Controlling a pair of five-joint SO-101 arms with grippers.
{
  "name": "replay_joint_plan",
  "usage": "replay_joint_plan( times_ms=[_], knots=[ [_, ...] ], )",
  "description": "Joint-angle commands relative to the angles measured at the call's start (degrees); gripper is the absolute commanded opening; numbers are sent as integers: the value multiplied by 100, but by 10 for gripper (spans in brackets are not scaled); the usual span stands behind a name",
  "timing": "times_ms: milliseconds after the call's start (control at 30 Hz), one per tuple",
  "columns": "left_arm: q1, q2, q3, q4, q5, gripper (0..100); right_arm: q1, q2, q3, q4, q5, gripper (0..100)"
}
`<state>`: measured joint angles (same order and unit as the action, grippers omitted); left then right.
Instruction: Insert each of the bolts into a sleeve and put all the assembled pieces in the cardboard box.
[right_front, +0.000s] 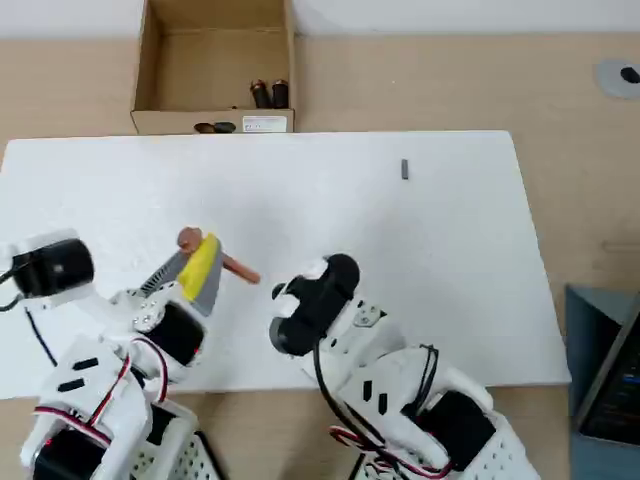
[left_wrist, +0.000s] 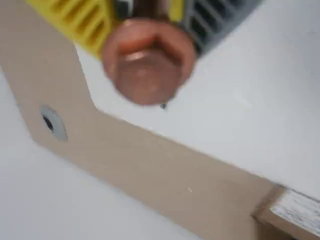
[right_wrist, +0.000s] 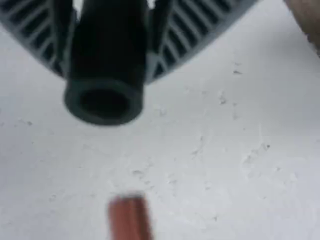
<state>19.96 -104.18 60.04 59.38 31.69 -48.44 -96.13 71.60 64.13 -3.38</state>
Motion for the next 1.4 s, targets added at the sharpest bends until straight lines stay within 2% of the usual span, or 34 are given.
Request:
replay_joint_plan(
  times_ms=[0,133,867,1100,1367],
  knots=[
    [343,-31,-44,-123,35,2,-75,-92,-4,-167,-35,9],
    [580,-31,0,-105,18,2,-75,-92,-4,-167,-18,9],
    [580,-31,352,-149,44,2,-84,-92,-4,-325,-35,9],
    [563,-40,404,-721,53,2,-84,-92,4,-316,-44,9],
    [589,-40,659,-703,18,2,-84,-92,4,-316,-44,9]
  ],
)
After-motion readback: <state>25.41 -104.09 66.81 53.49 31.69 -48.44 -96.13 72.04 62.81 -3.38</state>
